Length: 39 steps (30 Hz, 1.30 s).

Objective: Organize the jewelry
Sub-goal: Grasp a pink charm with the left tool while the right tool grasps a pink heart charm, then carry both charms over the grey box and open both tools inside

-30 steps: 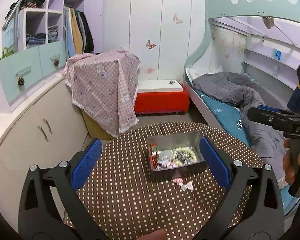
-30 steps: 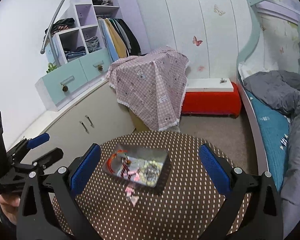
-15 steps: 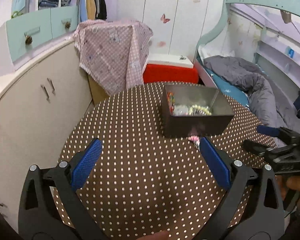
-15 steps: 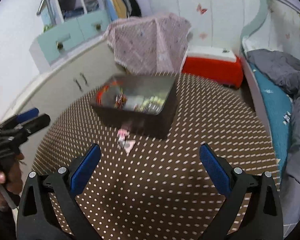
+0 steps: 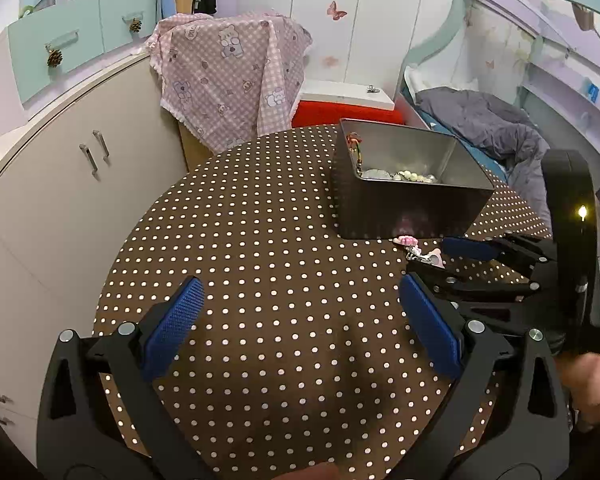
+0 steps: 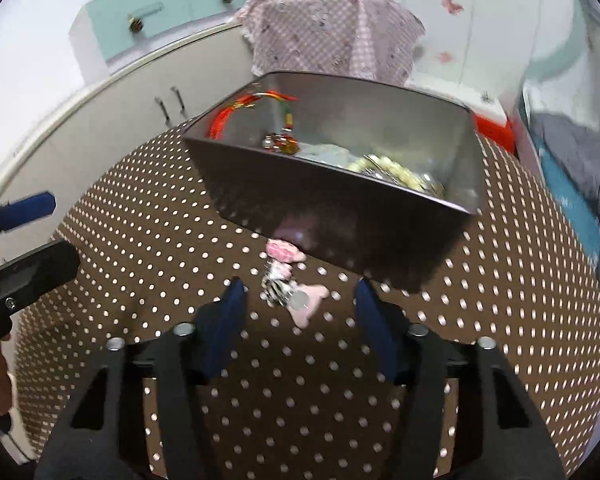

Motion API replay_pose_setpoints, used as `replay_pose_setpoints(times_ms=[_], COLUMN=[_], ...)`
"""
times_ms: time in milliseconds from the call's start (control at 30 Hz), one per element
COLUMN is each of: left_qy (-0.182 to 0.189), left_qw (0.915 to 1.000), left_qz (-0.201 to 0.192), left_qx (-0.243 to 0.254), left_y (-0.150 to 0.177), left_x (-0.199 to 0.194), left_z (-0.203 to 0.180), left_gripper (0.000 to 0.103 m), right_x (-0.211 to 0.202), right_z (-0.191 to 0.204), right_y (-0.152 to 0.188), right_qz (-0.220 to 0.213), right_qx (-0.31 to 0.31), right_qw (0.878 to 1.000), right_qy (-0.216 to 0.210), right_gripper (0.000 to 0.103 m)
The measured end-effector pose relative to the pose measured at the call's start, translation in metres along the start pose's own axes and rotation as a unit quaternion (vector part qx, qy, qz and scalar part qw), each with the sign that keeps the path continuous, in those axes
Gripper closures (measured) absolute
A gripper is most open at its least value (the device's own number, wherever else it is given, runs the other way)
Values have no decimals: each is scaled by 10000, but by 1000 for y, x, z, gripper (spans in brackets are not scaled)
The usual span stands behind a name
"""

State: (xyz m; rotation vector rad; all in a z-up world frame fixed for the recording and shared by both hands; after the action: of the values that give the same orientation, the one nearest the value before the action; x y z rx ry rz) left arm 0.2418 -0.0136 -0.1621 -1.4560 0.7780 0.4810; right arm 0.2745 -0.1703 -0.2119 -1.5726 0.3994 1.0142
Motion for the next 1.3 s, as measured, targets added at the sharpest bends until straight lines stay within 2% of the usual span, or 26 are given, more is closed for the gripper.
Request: replay_pose_setpoints(times_ms=[33,300,500,633,667,700,733,800,833,900,1000,1100,1300], left_qy=[-2,131,160,197,227,229,116,138,181,287,525,714,724], left_qw=[10000,9996,9980,9982,9982,9980,9983,9985,9985,9984,9975,9963,9961], left_qz=[19,120,298,498,531,582,528,477,451,422,441,459,398], left_qx=[19,209,529,263,176,126,195,246,254,247,186,162,315], left_y=[0,-5,-10,-12,-11,-10,-9,-9,-9,-7,-6,-3,7], left_x=[2,20,49,73,77,81,82,80,79,77,74,71,55], left_z=[-2,-22,-58,-63,-63,-63,-66,-67,-66,-62,-50,-41,-35], left_gripper=[7,7,7,7,10,17,19,41,45,68,87,89,89], right_x=[-1,-19,-28,-31,-31,-32,-32,-31,-31,-33,-32,-33,-34], right_z=[1,-24,-53,-63,-63,-64,-64,-64,-64,-65,-63,-60,-51], right_y=[2,28,36,38,38,38,38,37,37,38,39,39,41], right_qz=[-4,-70,-189,-256,-261,-264,-268,-269,-272,-274,-259,-251,-222], right_qx=[-52,301,784,1014,1025,1029,1032,1041,1048,1036,1014,998,968], right_qw=[10000,9995,9967,9944,9943,9942,9942,9940,9939,9940,9943,9944,9947], right_qy=[38,-120,-81,-127,-143,-153,-165,-189,-194,-211,-222,-236,-275], right_gripper=[78,78,78,78,78,78,78,78,78,78,78,78,78])
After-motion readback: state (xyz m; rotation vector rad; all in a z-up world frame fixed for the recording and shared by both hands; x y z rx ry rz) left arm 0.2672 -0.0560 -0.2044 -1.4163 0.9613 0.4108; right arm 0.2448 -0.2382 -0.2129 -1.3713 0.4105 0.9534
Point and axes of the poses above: each gripper's, at about its wrist camera, not at the fingertips, and x roughly the way its jaws point, z to its left, y to its underside, the point moved 1 cm from there along x, roughly the way its jaws point
